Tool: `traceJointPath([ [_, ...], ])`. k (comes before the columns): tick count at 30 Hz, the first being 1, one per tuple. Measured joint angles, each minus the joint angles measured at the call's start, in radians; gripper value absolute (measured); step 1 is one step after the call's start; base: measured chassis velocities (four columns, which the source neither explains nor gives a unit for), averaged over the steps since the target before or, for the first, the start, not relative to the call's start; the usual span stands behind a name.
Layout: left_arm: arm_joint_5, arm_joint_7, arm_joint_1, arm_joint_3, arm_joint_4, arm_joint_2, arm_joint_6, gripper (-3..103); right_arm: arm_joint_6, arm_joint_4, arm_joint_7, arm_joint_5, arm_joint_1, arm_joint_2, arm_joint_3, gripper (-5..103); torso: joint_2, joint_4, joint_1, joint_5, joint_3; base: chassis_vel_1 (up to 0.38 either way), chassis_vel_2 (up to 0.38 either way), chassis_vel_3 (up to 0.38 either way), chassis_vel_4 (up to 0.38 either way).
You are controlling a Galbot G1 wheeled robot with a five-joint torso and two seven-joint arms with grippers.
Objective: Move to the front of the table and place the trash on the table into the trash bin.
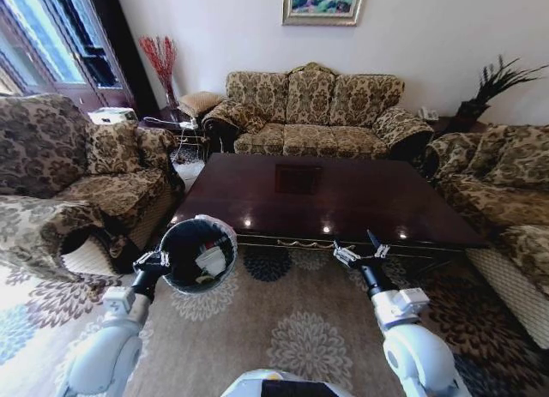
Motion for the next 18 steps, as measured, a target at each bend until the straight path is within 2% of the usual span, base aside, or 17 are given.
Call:
traceJointPath([
  [8,0.003,0.0,0.0,0.004,0.005,0.0,0.001,2,0.027,-0.016,0.001,0.007,0.006,-0.004,0.007,100,-0.034,0.0,-0.015,-0.0003,-0.018,0.069,0.096,-0.081,-0.083],
  [18,-0.005,0.015,0.042,-0.007,0.0,-0.001,-0.004,2,0.035,-0.027,0.001,0.011,0.005,0.002,0.011,100,-0.075,-0.0003,-0.033,0.0001,-0.042,0.0,0.0,0.0,0.0],
])
